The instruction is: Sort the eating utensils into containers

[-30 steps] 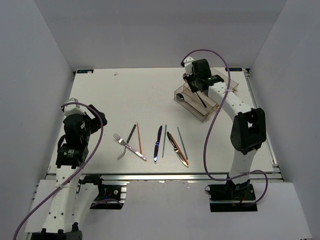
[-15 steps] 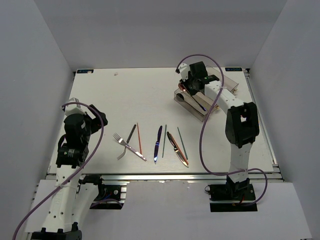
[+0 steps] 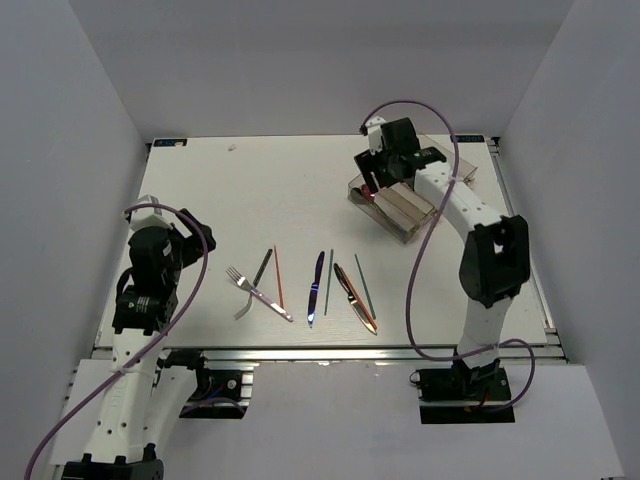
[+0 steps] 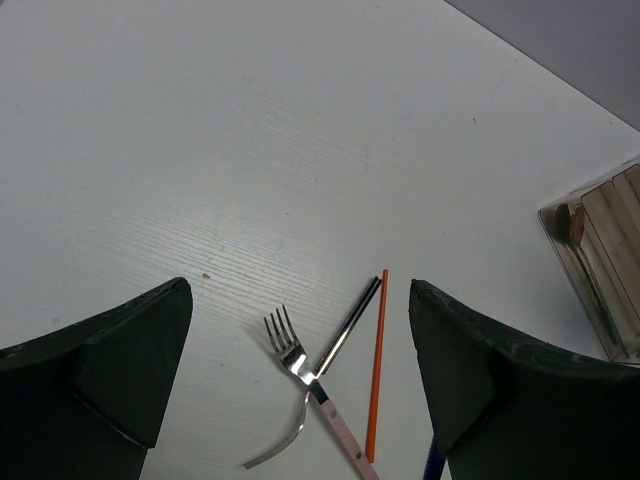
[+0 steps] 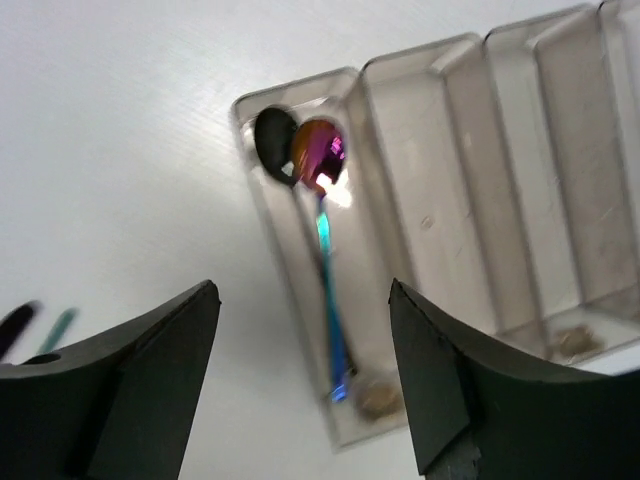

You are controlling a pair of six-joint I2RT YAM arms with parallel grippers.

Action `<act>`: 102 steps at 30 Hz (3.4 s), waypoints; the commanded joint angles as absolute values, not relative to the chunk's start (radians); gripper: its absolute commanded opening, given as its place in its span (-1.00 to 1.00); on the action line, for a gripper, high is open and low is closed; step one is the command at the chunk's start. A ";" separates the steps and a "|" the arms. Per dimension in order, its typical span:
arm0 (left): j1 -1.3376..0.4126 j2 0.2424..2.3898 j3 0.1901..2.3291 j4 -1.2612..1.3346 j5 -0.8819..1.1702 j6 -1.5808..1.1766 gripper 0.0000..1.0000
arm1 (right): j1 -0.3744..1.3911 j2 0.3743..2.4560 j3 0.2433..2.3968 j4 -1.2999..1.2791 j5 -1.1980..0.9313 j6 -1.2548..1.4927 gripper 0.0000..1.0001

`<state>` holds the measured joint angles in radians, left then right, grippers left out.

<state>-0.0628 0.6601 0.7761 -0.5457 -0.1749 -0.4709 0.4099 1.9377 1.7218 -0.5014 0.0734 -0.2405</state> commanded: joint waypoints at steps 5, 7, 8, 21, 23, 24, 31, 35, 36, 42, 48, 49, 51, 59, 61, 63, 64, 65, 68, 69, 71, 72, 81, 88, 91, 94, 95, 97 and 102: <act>-0.069 0.663 0.773 -0.538 -0.172 -0.463 0.97 | 0.602 1.638 1.292 -0.456 0.144 0.231 0.42; -0.069 0.664 0.775 -0.540 -0.170 -0.463 0.96 | 0.650 1.606 1.218 -0.442 0.196 0.287 0.41; -0.069 0.664 0.775 -0.540 -0.170 -0.463 0.96 | 0.679 1.602 1.192 -0.449 0.218 0.361 0.39; -0.069 0.657 0.773 -0.540 -0.170 -0.463 0.96 | 0.726 1.595 0.977 -0.403 0.173 0.459 -0.21; -0.069 0.650 0.772 -0.538 -0.172 -0.463 0.96 | 0.739 1.603 0.980 -0.403 0.178 0.463 -0.23; -0.069 0.649 0.772 -0.538 -0.173 -0.463 0.96 | 0.741 1.611 0.980 -0.405 0.178 0.465 -0.22; -0.068 0.649 0.773 -0.538 -0.172 -0.463 0.96 | 0.761 1.666 0.991 -0.429 0.213 0.476 -0.36; -0.069 0.646 0.773 -0.538 -0.172 -0.463 0.96 | 0.769 1.700 0.993 -0.442 0.224 0.480 -0.49; -0.071 0.646 0.772 -0.538 -0.172 -0.463 0.97 | 0.769 1.715 0.989 -0.439 0.216 0.476 -0.55; -0.069 0.644 0.773 -0.540 -0.173 -0.463 0.96 | 0.765 1.715 1.020 -0.462 0.230 0.431 -1.00; -0.071 0.647 0.773 -0.538 -0.170 -0.463 0.96 | 0.686 1.664 1.287 -0.534 0.310 0.195 -1.00; -0.072 0.646 0.773 -0.538 -0.170 -0.463 0.96 | 0.626 1.670 1.325 -0.520 0.276 0.066 -1.00; -0.071 0.643 0.773 -0.538 -0.170 -0.463 0.96 | 0.559 1.709 1.420 -0.483 0.137 -0.079 -1.00; -0.080 0.638 0.772 -0.538 -0.170 -0.463 0.96 | 0.347 2.067 1.848 -0.607 0.169 -0.552 -1.00; -0.089 0.638 0.772 -0.537 -0.169 -0.463 0.96 | 0.321 2.121 1.959 -0.641 0.176 -0.569 -1.00; -0.092 0.643 0.770 -0.535 -0.166 -0.462 0.96 | 0.305 2.158 1.996 -0.629 0.179 -0.583 -1.00; -0.092 0.646 0.770 -0.534 -0.163 -0.462 0.97 | 0.301 2.160 1.990 -0.609 0.179 -0.589 -1.00; -0.092 0.649 0.772 -0.534 -0.161 -0.462 0.96 | 0.299 2.158 1.980 -0.577 0.175 -0.598 -1.00; -0.091 0.653 0.772 -0.534 -0.160 -0.460 0.96 | 0.296 2.163 1.941 -0.560 0.143 -0.627 -1.00; -0.091 0.655 0.772 -0.534 -0.158 -0.460 0.96 | 0.296 2.166 1.936 -0.563 0.141 -0.629 -1.00; -0.092 0.657 0.772 -0.535 -0.160 -0.460 0.96 | 0.295 2.175 1.928 -0.568 0.135 -0.621 -1.00; -0.092 0.657 0.773 -0.534 -0.160 -0.460 0.96 | 0.296 2.177 1.930 -0.569 0.133 -0.615 -0.94; -0.091 0.667 0.772 -0.534 -0.160 -0.460 0.96 | 0.293 2.109 1.936 -0.583 0.163 -0.496 0.09; -0.091 0.666 0.773 -0.538 -0.178 -0.462 0.96 | 0.373 1.880 1.737 -0.583 -0.081 -0.106 0.79; -0.091 0.666 0.773 -0.540 -0.181 -0.463 0.96 | 0.526 1.686 1.408 -0.393 0.054 -0.009 0.79; -0.091 0.667 0.775 -0.541 -0.184 -0.463 0.96 | 0.646 1.570 1.223 -0.333 0.229 0.174 0.79; -0.092 0.669 0.775 -0.541 -0.184 -0.463 0.96 | 0.670 1.556 1.195 -0.353 0.260 0.210 0.79; -0.091 0.669 0.775 -0.541 -0.184 -0.463 0.96 | 0.712 1.501 1.102 -0.339 0.247 0.270 0.79; -0.091 0.664 0.775 -0.545 -0.192 -0.465 0.96 | 0.724 1.404 0.934 -0.271 0.094 0.314 0.78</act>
<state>-0.0883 0.6704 0.7761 -0.5461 -0.1764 -0.4706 0.7280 1.4574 0.9550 -0.3233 0.1143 0.2073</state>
